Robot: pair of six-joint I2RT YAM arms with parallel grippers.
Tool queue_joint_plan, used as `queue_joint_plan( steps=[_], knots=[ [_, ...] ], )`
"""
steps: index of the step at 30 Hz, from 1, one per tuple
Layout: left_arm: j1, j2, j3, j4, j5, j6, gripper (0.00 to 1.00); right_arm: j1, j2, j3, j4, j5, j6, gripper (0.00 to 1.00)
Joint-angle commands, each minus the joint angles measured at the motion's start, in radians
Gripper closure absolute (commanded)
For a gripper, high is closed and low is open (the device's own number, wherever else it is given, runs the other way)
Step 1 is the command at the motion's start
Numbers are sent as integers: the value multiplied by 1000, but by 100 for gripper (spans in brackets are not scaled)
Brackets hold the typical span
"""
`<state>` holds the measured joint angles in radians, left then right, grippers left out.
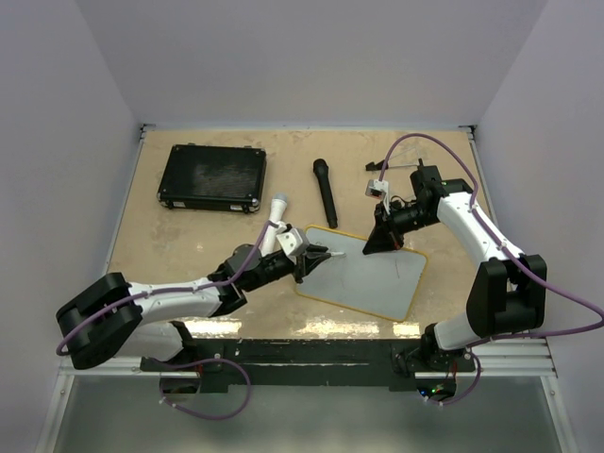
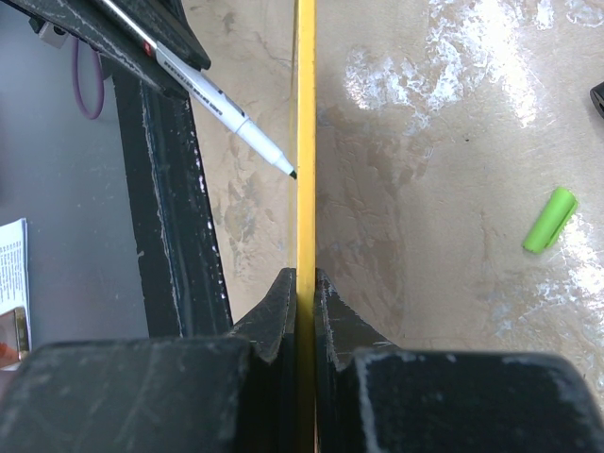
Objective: Write a sentence on the whiteboard
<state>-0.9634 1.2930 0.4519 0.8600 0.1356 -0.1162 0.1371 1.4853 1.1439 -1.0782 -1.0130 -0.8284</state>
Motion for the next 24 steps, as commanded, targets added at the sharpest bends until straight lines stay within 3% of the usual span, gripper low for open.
queue_joint_plan(
  steps=[1, 14, 24],
  knots=[
    [14, -40, -33, 50, -62, 15, 100, 4, -33, 10, 37, -27, -74, 100],
    [15, -81, -99, 11, -48, -7, 100, 4, -34, 13, 37, -27, -72, 100],
    [15, -15, -85, 59, 7, -26, 100, 4, -40, 10, 37, -25, -71, 100]
  ],
)
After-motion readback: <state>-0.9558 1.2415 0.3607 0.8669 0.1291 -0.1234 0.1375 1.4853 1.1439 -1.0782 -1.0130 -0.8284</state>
